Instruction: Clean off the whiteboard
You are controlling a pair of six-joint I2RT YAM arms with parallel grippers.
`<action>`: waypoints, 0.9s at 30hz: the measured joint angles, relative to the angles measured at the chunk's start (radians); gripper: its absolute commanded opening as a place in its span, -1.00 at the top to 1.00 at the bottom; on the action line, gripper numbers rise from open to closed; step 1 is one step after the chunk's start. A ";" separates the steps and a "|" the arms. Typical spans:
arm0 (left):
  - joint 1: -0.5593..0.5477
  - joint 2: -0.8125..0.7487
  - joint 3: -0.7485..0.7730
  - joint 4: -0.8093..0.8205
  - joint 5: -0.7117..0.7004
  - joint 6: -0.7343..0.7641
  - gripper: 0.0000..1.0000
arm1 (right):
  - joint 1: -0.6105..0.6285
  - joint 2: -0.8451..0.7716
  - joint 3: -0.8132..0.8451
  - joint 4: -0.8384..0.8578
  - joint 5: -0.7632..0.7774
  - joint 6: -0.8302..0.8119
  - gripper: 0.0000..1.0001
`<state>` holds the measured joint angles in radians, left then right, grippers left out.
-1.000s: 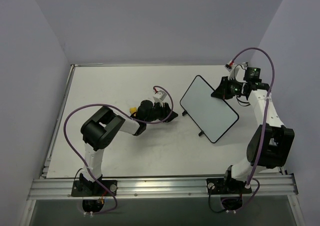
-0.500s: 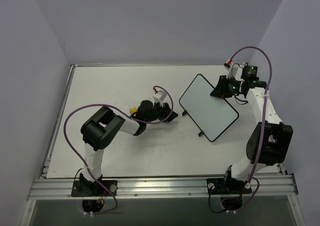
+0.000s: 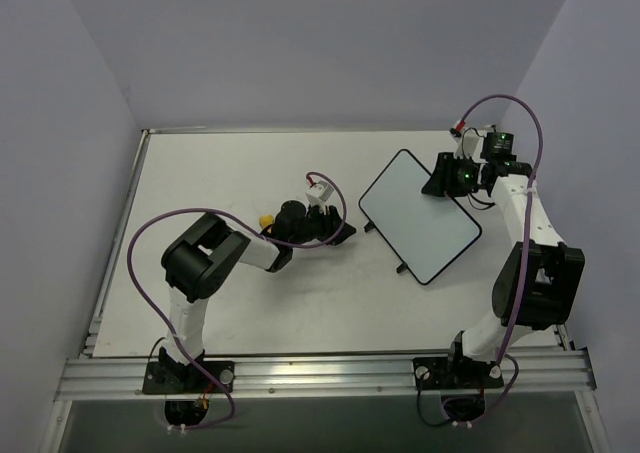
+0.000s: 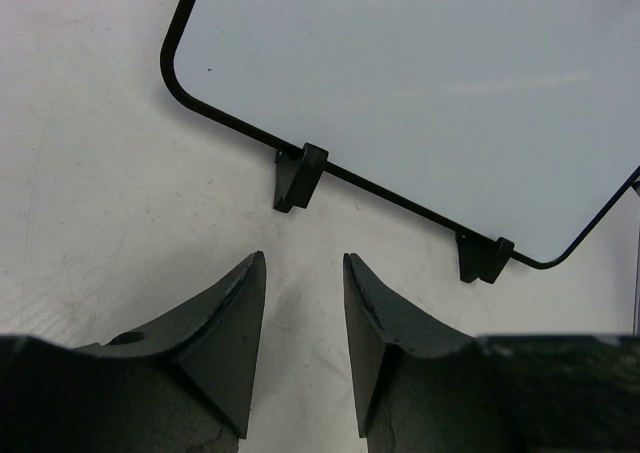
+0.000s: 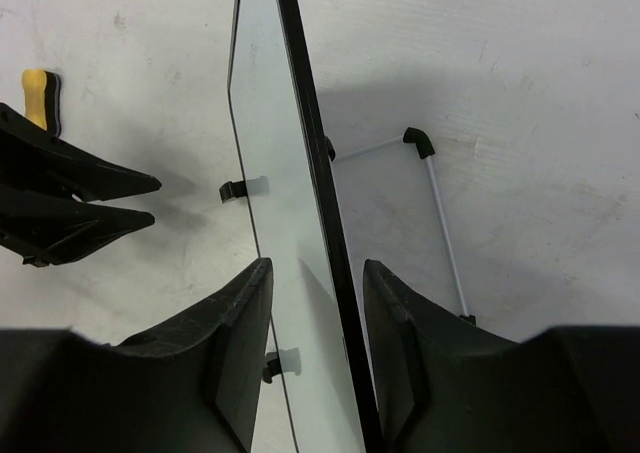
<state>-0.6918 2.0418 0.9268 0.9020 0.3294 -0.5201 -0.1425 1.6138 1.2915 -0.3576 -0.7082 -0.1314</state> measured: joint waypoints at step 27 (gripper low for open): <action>0.000 0.000 0.000 0.000 -0.002 0.001 0.10 | -0.001 -0.006 -0.002 -0.017 0.144 0.058 -1.00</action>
<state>-0.6918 2.0418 0.9268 0.9020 0.3279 -0.5194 -0.1432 1.6073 1.2900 -0.3744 -0.5644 -0.0734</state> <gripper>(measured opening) 0.450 0.996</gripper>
